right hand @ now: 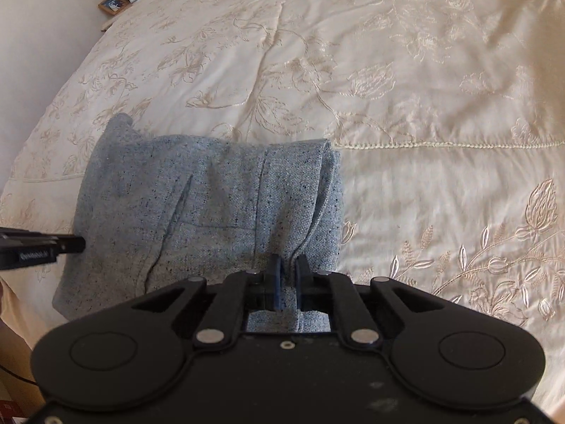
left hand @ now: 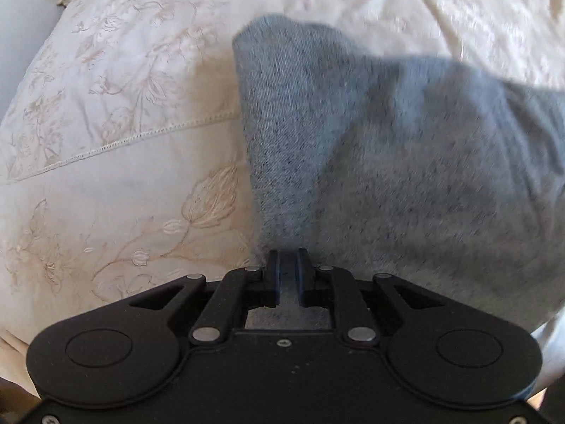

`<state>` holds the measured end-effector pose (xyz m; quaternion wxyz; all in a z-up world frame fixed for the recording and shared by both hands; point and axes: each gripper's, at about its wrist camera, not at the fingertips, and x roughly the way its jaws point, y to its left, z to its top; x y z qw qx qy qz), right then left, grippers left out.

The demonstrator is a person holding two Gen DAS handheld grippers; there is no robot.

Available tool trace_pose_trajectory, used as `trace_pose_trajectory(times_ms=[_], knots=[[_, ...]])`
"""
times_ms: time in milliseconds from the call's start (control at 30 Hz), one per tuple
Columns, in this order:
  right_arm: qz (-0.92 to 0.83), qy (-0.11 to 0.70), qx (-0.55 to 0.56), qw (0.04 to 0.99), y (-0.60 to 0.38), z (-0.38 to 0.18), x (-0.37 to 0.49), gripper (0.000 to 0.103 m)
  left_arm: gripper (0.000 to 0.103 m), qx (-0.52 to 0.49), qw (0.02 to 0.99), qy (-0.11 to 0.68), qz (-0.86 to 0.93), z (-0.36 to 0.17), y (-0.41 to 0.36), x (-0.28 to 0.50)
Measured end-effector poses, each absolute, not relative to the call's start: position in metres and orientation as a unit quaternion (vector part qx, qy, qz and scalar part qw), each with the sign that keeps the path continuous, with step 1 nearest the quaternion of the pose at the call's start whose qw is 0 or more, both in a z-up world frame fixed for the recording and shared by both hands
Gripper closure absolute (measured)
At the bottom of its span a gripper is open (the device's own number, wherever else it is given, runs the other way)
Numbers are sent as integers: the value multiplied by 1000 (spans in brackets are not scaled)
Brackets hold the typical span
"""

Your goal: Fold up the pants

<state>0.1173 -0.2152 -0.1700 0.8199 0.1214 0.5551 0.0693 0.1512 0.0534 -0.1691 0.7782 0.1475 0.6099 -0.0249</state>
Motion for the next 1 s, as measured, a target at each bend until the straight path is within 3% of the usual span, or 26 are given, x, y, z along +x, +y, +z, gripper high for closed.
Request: trace_pose_trajectory(times_ms=[333,433,1000], knots=[[56,524,95,845,-213,-136,113,86,81,89,803,589,1,-114,46,164],[69,511,80,853,-203,-129,123,85,59,99,805,585,5,-116,33,181],[8,564,0,826,-160,-184,169,80,58,90,764,637,-42,-183,33,226]])
